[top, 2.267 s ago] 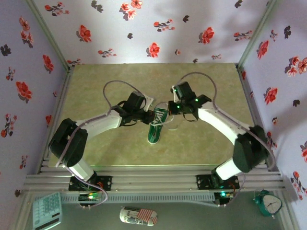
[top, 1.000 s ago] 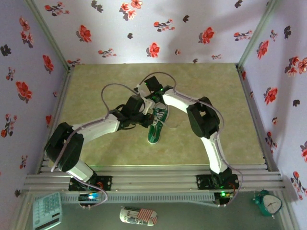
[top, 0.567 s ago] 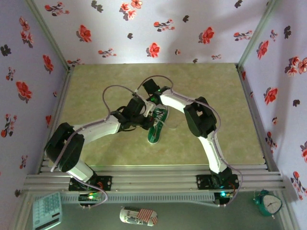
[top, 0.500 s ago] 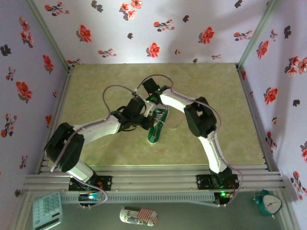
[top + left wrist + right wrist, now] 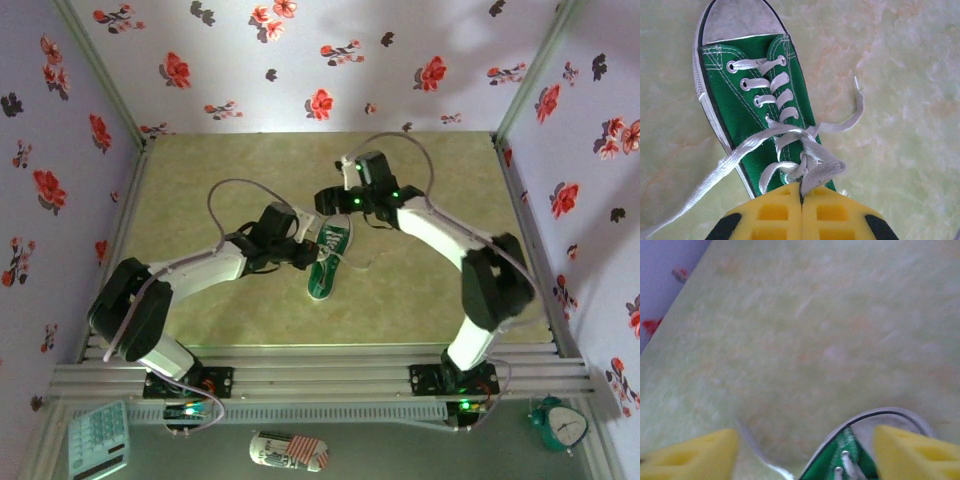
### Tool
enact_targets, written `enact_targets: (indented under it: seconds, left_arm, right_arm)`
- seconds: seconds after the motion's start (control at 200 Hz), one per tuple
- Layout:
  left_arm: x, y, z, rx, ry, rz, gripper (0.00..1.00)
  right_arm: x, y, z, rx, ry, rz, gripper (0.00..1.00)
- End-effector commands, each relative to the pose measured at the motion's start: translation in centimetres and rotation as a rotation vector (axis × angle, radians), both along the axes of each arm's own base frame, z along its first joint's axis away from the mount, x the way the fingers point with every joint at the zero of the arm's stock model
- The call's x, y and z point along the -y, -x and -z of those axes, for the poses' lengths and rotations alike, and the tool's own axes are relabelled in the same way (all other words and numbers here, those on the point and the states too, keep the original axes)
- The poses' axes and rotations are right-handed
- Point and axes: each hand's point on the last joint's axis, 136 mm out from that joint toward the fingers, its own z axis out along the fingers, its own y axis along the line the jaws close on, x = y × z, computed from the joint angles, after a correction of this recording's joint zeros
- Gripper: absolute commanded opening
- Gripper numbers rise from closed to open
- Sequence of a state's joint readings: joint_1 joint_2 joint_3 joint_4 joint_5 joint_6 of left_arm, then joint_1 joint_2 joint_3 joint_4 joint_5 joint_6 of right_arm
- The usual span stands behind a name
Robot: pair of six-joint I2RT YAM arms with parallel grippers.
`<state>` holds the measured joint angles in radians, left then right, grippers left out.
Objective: Tie the shoes
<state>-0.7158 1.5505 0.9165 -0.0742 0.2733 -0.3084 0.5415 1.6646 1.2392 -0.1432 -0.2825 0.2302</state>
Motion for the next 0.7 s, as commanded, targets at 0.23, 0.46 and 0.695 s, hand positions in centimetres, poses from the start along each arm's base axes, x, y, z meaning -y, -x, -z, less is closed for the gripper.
enact_targets:
  seconds: [0.23,0.46,0.695]
  left_arm:
    - [1.4,-0.7,-1.1,-0.078,0.120,0.137,0.00]
    - [1.3,-0.8,-1.9,-0.046,0.121,0.241,0.00]
    - [1.0,-1.0,-2.1,-0.035,0.090,0.272,0.00]
  right_arm:
    - [3.1,6.6,2.5,0.177,0.042,-0.207,0.87]
    - [1.5,9.2,2.7,0.205,-0.042,-0.427,0.79]
    - [-0.8,9.5,3.2,0.182,-0.100,-0.595,0.70]
